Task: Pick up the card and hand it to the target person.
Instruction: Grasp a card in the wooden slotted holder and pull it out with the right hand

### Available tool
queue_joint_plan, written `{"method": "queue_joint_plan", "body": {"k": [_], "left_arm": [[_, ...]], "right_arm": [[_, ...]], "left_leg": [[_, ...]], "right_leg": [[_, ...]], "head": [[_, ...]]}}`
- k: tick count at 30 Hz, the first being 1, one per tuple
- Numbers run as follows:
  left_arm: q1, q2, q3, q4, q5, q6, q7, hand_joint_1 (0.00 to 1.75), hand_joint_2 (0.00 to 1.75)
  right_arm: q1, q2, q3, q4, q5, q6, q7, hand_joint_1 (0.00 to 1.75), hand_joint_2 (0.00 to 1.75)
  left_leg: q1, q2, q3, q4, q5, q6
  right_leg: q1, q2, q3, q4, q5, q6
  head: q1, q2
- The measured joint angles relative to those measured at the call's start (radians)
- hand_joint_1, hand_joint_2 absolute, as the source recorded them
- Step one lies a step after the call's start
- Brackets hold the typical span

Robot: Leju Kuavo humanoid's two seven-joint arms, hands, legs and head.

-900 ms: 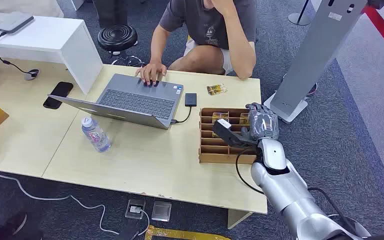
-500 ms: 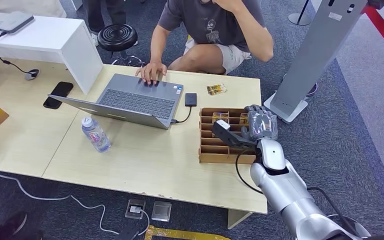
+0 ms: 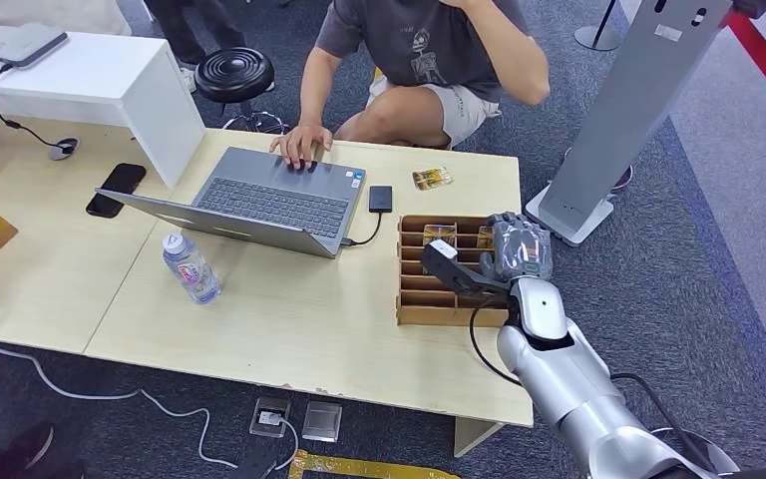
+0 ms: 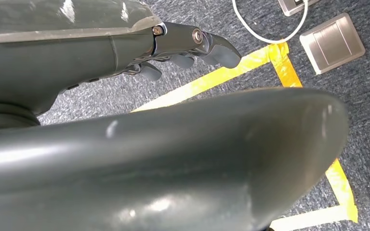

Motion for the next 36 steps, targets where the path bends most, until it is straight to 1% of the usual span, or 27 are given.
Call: {"method": "queue_joint_plan", "body": {"k": [7,14,19,26,28,30,32,36], "left_arm": [[0.0,0.0,0.0,0.0,0.003,0.0,0.003,0.0,0.0],[0.0,0.0,0.0,0.0,0.003,0.0,0.008,0.0,0.0],[0.0,0.0,0.0,0.0,0.003,0.0,0.009,0.0,0.0],[0.0,0.0,0.0,0.0,0.003,0.0,0.011,0.0,0.0],[0.0,0.0,0.0,0.0,0.003,0.0,0.012,0.0,0.0],[0.0,0.0,0.0,0.0,0.003,0.0,0.013,0.0,0.0],[0.0,0.0,0.0,0.0,0.003,0.0,0.013,0.0,0.0],[0.0,0.0,0.0,0.0,0.002,0.0,0.013,0.0,0.0]], "right_arm": [[0.001,0.003,0.0,0.001,0.003,0.001,0.002,0.8,1.75],[0.012,0.003,0.001,0.001,0.003,0.006,0.004,0.7,1.75],[0.012,0.003,0.001,0.001,0.002,0.007,0.006,0.73,1.75],[0.011,0.007,0.001,0.001,0.001,0.014,0.008,0.85,1.75],[0.01,0.009,0.001,0.001,0.0,0.014,0.008,0.91,1.75],[0.01,0.01,0.001,0.001,-0.002,0.013,0.008,1.14,1.75],[0.009,0.011,0.0,0.001,-0.002,0.011,0.009,1.31,1.75],[0.006,0.01,-0.001,0.001,-0.002,0.004,0.012,1.32,1.75]], "left_leg": [[0.0,0.0,0.0,0.0,0.0,0.0],[0.0,0.0,0.0,0.0,0.0,0.0],[0.0,0.0,0.0,0.0,0.0,0.0],[0.0,0.0,0.0,0.0,0.0,0.0],[0.0,0.0,0.0,0.0,0.0,0.0],[0.0,0.0,0.0,0.0,0.0,0.0],[0.0,0.0,0.0,0.0,0.0,0.0],[0.0,0.0,0.0,0.0,0.0,0.0]], "right_leg": [[0.0,0.0,0.0,0.0,0.0,0.0],[0.0,0.0,0.0,0.0,0.0,0.0],[0.0,0.0,0.0,0.0,0.0,0.0],[0.0,0.0,0.0,0.0,0.0,0.0],[0.0,0.0,0.0,0.0,0.0,0.0],[0.0,0.0,0.0,0.0,0.0,0.0],[0.0,0.0,0.0,0.0,0.0,0.0],[0.0,0.0,0.0,0.0,0.0,0.0]], "head": [[0.0,0.0],[0.0,0.0],[0.0,0.0],[0.0,0.0],[0.0,0.0],[0.0,0.0],[0.0,0.0],[0.0,0.0]]}}
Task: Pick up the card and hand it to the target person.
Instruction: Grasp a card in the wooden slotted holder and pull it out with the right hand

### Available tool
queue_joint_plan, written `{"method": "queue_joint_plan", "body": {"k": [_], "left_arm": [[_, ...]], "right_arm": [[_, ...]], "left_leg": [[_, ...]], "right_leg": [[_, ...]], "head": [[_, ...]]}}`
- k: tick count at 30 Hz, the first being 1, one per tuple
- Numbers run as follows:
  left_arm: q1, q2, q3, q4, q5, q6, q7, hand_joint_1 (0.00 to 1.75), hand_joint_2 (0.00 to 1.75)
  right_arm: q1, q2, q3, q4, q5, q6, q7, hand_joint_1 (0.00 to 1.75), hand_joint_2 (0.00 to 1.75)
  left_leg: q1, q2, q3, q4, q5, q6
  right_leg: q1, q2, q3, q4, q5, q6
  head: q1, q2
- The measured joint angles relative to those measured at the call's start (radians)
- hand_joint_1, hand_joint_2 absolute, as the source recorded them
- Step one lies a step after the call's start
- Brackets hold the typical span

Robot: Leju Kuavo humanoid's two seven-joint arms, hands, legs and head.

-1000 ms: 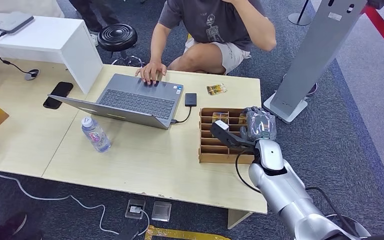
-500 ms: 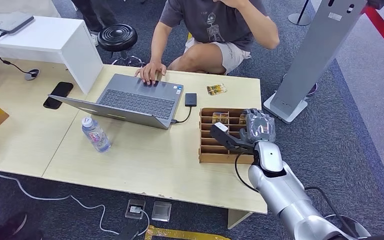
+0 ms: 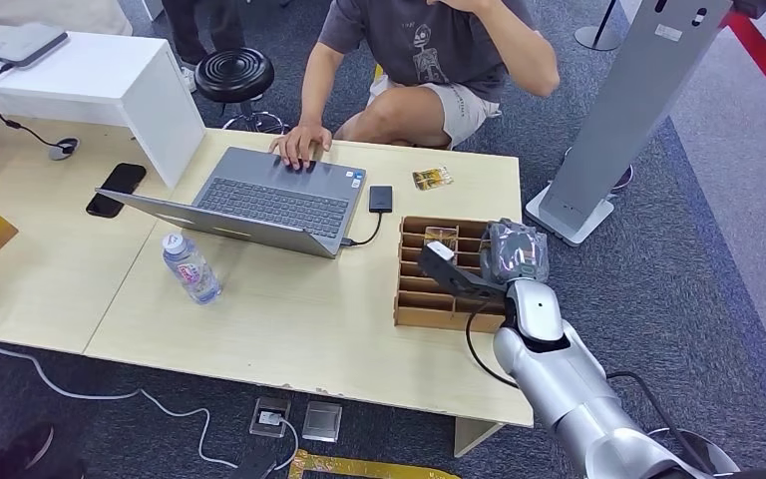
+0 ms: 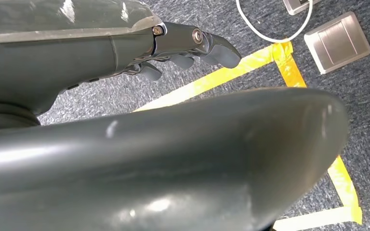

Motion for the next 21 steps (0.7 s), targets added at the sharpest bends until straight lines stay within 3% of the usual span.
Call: {"method": "queue_joint_plan", "body": {"k": [14,21], "left_arm": [[0.0,0.0,0.0,0.0,0.0,0.0,0.0,0.0,0.0],[0.0,0.0,0.0,0.0,0.0,0.0,0.0,0.0,0.0]], "right_arm": [[0.0,0.0,0.0,-0.002,-0.004,-0.013,-0.002,1.34,1.75],[0.002,0.001,0.0,-0.007,-0.003,-0.018,-0.007,1.58,1.75]], "left_leg": [[0.0,0.0,0.0,0.0,0.001,0.0],[0.0,0.0,0.0,0.0,0.001,0.0]], "right_leg": [[0.0,0.0,0.0,0.0,0.0,0.0],[0.0,0.0,0.0,0.0,0.0,0.0]], "head": [[0.0,0.0],[0.0,0.0]]}}
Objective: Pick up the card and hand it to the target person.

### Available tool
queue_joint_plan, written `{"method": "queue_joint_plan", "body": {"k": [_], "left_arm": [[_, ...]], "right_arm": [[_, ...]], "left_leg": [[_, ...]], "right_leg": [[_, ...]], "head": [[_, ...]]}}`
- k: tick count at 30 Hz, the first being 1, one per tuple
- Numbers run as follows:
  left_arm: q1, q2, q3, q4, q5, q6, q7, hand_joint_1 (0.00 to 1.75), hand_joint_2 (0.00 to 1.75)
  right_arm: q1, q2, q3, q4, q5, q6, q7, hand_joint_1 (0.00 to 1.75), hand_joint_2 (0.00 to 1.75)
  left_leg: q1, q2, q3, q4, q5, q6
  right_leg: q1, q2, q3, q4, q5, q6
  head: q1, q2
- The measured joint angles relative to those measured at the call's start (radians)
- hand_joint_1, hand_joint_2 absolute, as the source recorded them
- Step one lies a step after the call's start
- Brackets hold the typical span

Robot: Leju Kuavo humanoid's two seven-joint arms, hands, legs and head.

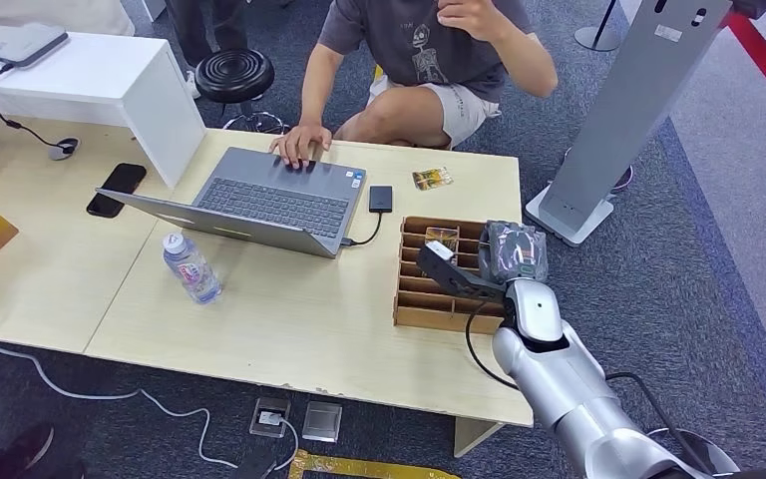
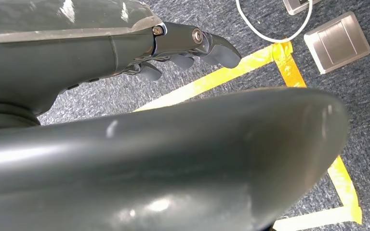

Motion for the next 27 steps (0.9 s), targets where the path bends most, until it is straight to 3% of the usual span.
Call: {"method": "queue_joint_plan", "body": {"k": [11,22,27], "left_arm": [[0.0,0.0,0.0,0.0,0.0,0.0,0.0,0.0,0.0],[0.001,0.0,0.0,0.0,0.012,0.0,-0.004,0.0,0.0],[0.001,0.0,0.0,0.0,0.014,0.0,-0.004,0.0,0.0]], "right_arm": [[0.007,-0.022,-0.003,-0.142,0.057,0.025,0.043,1.72,1.75],[0.01,-0.064,-0.024,-0.392,0.098,0.069,0.074,1.6,1.75],[0.017,-0.083,-0.04,-0.498,0.126,0.063,0.082,1.66,1.75]], "left_leg": [[0.0,0.0,0.0,0.0,0.0,0.0],[0.0,0.0,0.0,0.0,0.0,0.0],[0.0,0.0,0.0,0.0,0.0,0.0]], "right_leg": [[0.0,0.0,0.0,0.0,0.0,0.0],[0.0,0.0,0.0,0.0,0.0,0.0],[0.0,0.0,-0.001,0.0,0.0,0.0]], "head": [[0.0,0.0],[0.0,0.0],[0.0,0.0]]}}
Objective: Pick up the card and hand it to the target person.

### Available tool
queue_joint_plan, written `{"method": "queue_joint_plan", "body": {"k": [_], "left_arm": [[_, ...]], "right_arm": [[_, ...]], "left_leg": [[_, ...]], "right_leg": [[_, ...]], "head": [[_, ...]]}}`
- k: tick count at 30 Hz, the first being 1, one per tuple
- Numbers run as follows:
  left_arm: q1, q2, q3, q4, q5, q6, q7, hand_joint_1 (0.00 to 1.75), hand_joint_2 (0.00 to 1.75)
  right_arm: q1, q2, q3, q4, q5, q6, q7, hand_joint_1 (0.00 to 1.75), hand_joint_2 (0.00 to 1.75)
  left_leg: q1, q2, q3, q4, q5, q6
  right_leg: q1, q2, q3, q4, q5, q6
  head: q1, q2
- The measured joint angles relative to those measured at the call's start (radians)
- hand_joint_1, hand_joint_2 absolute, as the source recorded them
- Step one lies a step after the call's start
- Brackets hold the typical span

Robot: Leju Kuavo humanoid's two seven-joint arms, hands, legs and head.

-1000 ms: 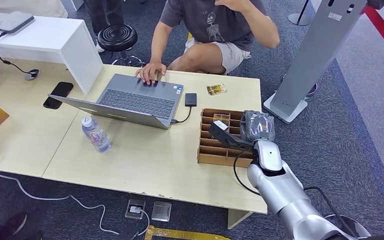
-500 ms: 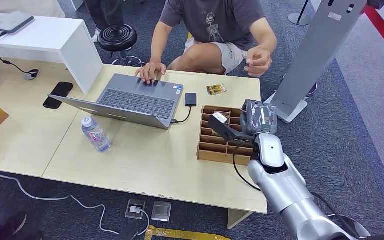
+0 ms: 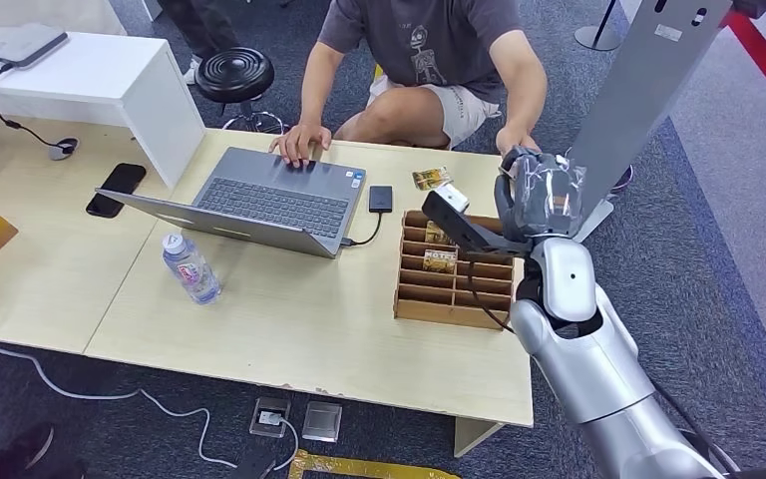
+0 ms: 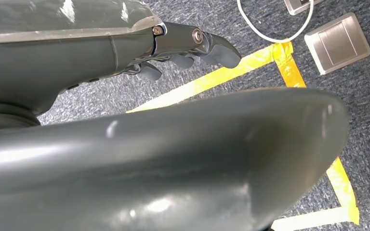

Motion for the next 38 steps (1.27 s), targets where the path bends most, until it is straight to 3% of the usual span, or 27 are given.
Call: {"method": "queue_joint_plan", "body": {"k": [9,25,29,31,38], "left_arm": [[-0.003,0.0,0.0,0.0,-0.014,0.0,-0.002,0.0,0.0],[-0.007,-0.001,0.0,-0.002,-0.02,0.0,-0.003,0.0,0.0],[-0.008,-0.001,0.0,-0.002,-0.02,0.0,-0.001,0.0,0.0],[-0.008,-0.001,0.0,-0.002,-0.02,0.0,0.0,0.0,0.0],[-0.006,-0.001,0.0,-0.002,-0.017,0.0,0.0,0.0,0.0]], "right_arm": [[-0.049,-0.017,-0.012,-0.021,0.075,-0.053,-0.06,1.57,1.75],[-0.119,0.024,0.001,0.302,0.129,-0.041,-0.072,1.33,1.75],[-0.119,0.034,0.006,0.37,0.128,-0.032,-0.072,0.1,1.75],[-0.119,0.04,0.009,0.398,0.128,-0.034,-0.072,0.0,1.75],[-0.12,0.058,0.013,0.445,0.108,-0.073,-0.076,0.0,1.75]], "left_leg": [[0.0,0.0,0.0,0.0,0.0,0.0],[0.0,0.0,0.0,0.0,0.0,0.0],[0.0,0.0,0.0,0.0,0.0,0.0],[0.0,0.0,0.0,0.0,0.0,0.0],[0.0,0.0,0.0,0.0,0.0,0.0]], "right_leg": [[0.0,0.0,0.0,0.0,0.0,0.0],[0.0,0.0,0.0,0.0,0.0,0.0],[0.0,0.0,0.0,0.0,0.0,0.0],[0.0,0.0,0.0,0.0,0.0,0.0],[0.0,0.0,0.0,0.0,0.0,0.0]], "head": [[0.0,0.0],[0.0,0.0],[0.0,0.0],[0.0,0.0],[0.0,0.0]]}}
